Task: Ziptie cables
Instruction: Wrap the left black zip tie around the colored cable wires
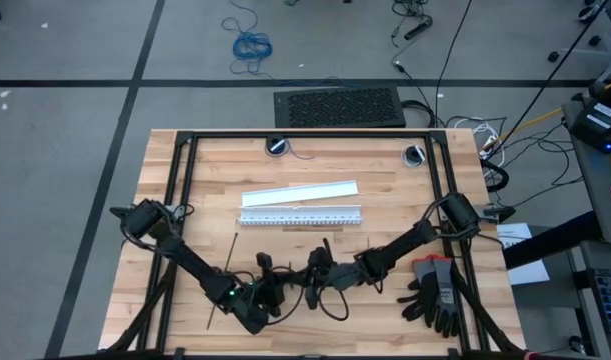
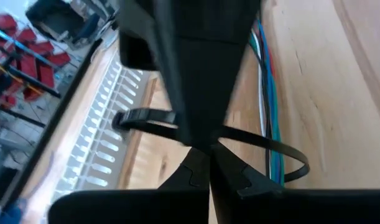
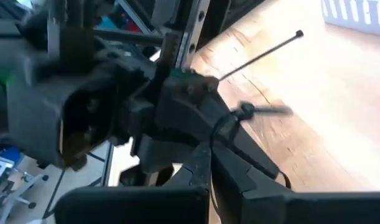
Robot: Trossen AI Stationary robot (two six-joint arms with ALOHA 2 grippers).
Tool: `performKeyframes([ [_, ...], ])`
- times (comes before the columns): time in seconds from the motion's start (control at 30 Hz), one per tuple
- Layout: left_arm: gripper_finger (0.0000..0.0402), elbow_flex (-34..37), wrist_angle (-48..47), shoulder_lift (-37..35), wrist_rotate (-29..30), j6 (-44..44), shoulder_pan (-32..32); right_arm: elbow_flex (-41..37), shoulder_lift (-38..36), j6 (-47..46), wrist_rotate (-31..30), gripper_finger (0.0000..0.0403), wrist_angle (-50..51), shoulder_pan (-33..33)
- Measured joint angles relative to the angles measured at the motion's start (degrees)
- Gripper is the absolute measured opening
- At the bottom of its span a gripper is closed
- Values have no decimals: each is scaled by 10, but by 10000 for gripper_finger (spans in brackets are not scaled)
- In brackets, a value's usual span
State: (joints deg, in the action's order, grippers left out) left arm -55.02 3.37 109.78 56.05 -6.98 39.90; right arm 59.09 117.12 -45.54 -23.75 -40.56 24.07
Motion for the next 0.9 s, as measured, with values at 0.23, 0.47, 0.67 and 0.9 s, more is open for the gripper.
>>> performKeyframes([
  [0.23,0,0,-27,0,25,54,8,0,-3,-6,-4,0,4,0],
  [0.47,0,0,-23,0,62,145,13,0,-3,-12,-13,0,15,0],
  [0.67,0,0,-7,0,100,214,13,0,-4,-9,-2,0,17,0],
  [0.9,0,0,-13,0,118,244,11,0,-4,-8,3,0,8,6],
])
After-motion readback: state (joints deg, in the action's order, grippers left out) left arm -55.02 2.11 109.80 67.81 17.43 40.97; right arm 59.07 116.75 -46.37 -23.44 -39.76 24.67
